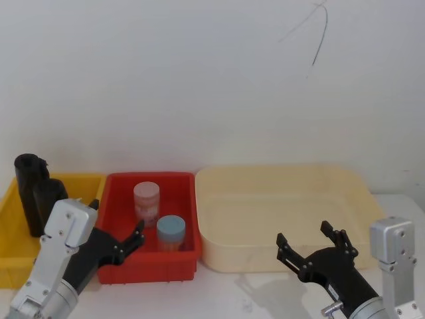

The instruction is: Pick up the garbage bag with the one hand and transfer it to the other hand.

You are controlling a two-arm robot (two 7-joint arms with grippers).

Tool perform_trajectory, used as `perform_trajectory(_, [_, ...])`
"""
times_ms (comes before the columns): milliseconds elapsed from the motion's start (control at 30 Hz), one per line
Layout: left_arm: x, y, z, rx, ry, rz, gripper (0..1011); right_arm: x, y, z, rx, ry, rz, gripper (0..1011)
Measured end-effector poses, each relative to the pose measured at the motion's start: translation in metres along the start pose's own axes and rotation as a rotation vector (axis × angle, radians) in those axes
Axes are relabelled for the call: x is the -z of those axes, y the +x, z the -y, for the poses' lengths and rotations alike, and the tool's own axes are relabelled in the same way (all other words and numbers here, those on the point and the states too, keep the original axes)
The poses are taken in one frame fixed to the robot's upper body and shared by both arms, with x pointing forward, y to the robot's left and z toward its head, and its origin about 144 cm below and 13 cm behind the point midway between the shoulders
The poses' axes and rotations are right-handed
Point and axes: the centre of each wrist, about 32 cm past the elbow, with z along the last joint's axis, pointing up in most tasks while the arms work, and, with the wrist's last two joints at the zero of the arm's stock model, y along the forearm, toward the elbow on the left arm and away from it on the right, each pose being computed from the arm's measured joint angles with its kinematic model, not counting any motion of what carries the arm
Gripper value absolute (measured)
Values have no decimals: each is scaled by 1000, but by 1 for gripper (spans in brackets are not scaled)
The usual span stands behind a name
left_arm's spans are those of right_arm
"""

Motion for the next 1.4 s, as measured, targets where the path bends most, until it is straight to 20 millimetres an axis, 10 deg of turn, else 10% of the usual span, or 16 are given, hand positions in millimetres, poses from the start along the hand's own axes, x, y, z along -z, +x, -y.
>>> perform_trajectory(1400, [0,0,0,0,0,0,1001,0,0,0,0,0,0,1001])
